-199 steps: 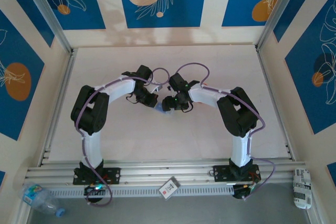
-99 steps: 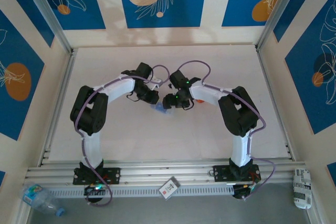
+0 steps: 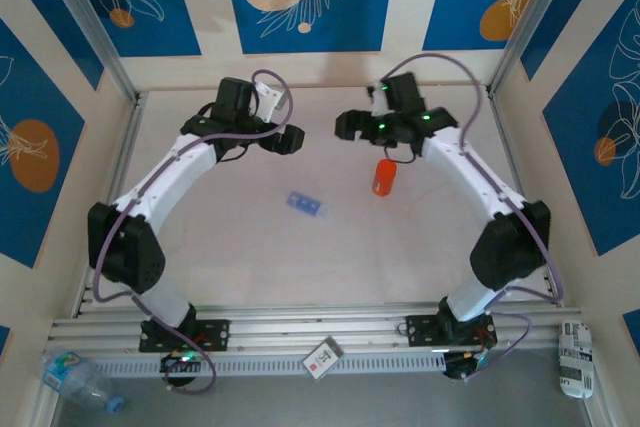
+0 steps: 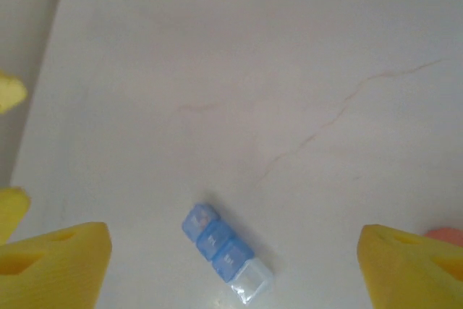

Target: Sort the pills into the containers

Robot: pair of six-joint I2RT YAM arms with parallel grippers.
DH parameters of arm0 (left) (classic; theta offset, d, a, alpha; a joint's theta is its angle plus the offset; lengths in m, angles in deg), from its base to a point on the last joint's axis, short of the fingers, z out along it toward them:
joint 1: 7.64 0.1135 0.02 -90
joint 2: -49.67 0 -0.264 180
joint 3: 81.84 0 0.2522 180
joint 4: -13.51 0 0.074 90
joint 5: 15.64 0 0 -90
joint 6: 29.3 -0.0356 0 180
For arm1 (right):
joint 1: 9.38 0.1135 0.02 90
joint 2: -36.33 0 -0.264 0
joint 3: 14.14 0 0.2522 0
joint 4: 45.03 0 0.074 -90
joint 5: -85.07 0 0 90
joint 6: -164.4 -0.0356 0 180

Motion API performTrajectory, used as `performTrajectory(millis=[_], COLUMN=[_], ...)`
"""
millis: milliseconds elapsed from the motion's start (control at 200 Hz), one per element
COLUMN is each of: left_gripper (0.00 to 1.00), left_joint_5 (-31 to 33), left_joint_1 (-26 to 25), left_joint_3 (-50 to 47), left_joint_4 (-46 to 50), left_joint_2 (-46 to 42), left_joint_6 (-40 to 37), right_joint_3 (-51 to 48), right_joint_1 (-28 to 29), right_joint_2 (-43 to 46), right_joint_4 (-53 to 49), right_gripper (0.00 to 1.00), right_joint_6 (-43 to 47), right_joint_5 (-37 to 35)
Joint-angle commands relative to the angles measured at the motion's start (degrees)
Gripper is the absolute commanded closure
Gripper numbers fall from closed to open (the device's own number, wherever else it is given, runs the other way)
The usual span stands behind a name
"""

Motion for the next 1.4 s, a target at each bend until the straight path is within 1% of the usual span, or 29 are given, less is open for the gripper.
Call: performTrajectory(millis=[0, 110, 180, 225, 290, 365, 515, 630, 745, 795, 875, 940, 1075, 1230, 1396], left_gripper=[0.0, 0.0, 0.0, 0.0, 0.0, 0.0, 0.0, 0.0, 0.0, 0.0, 0.0, 0.0, 0.0, 0.0, 0.0], left_joint_5=[4.1, 10.3, 14.4, 16.4, 17.8, 19.1, 21.9, 23.6, 24.8, 25.2, 26.6, 27.8, 27.0, 27.1, 23.0], left_joint_1=[1.3, 1.6, 1.9, 2.2, 3.1, 4.4, 7.4, 10.2, 12.6, 13.2, 13.6, 13.7, 13.7, 13.7, 13.8], left_joint_3=[-4.5, -12.9, -19.3, -22.6, -25.7, -29.0, -37.2, -45.5, -54.3, -57.6, -63.1, -65.0, -68.6, -70.3, -68.8], left_joint_4=[-7.6, -19.3, -27.4, -31.0, -33.5, -35.7, -40.9, -47.2, -52.9, -54.8, -61.3, -63.7, -72.0, -78.6, -81.8], left_joint_2=[-5.6, -11.8, -15.8, -17.9, -20.1, -22.4, -27.1, -30.1, -31.5, -31.8, -31.4, -30.1, -24.0, -17.4, -12.4], left_joint_6=[-0.2, -1.4, -2.5, -3.4, -4.8, -5.3, -8.2, -9.7, -8.2, -7.2, -7.4, -6.9, -5.9, -6.5, -8.5], right_joint_3=[0.4, -0.6, -1.8, -3.1, -5.5, -8.9, -18.9, -26.3, -31.1, -33.6, -38.1, -41.6, -47.7, -51.5, -57.1], right_joint_1=[-4.8, -9.9, -12.6, -14.0, -16.1, -19.1, -23.5, -24.8, -25.1, -25.0, -24.9, -24.8, -24.7, -24.4, -22.5], right_joint_2=[4.9, 7.7, 9.3, 10.3, 11.7, 13.2, 16.3, 17.5, 17.5, 17.7, 18.3, 18.6, 19.0, 17.9, 16.1], right_joint_4=[-1.3, -1.1, -0.7, 0.1, 1.7, 4.1, 13.1, 20.4, 23.9, 26.7, 32.4, 36.7, 44.7, 51.4, 61.4], right_gripper=[0.01, 0.01, 0.01, 0.01, 0.01, 0.01, 0.01, 0.01, 0.01, 0.01, 0.01, 0.01, 0.01, 0.01, 0.01], right_joint_6=[0.8, 1.5, 1.8, 1.8, 1.4, 0.2, -2.1, -1.8, -0.9, 0.8, 4.4, 6.5, 9.0, 9.8, 13.0], right_joint_5=[0.8, -0.3, -2.3, -4.1, -7.0, -8.5, -11.7, -13.4, -14.2, -14.0, -14.2, -15.6, -17.1, -16.7, -17.8])
